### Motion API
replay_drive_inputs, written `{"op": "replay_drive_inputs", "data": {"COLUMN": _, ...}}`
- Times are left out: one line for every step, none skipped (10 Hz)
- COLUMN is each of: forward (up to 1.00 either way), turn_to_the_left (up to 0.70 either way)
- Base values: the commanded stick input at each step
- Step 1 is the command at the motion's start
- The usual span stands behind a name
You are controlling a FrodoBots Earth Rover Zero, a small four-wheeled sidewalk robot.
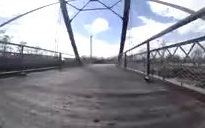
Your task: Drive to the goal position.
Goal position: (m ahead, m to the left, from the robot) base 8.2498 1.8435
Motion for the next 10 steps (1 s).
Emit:
{"op": "replay_drive_inputs", "data": {"forward": 1.0, "turn_to_the_left": 0.0}}
{"op": "replay_drive_inputs", "data": {"forward": 1.0, "turn_to_the_left": -0.09}}
{"op": "replay_drive_inputs", "data": {"forward": 1.0, "turn_to_the_left": -0.21}}
{"op": "replay_drive_inputs", "data": {"forward": 1.0, "turn_to_the_left": 0.0}}
{"op": "replay_drive_inputs", "data": {"forward": 1.0, "turn_to_the_left": 0.0}}
{"op": "replay_drive_inputs", "data": {"forward": 1.0, "turn_to_the_left": 0.0}}
{"op": "replay_drive_inputs", "data": {"forward": 1.0, "turn_to_the_left": 0.0}}
{"op": "replay_drive_inputs", "data": {"forward": 1.0, "turn_to_the_left": 0.0}}
{"op": "replay_drive_inputs", "data": {"forward": 1.0, "turn_to_the_left": 0.0}}
{"op": "replay_drive_inputs", "data": {"forward": 1.0, "turn_to_the_left": -0.18}}
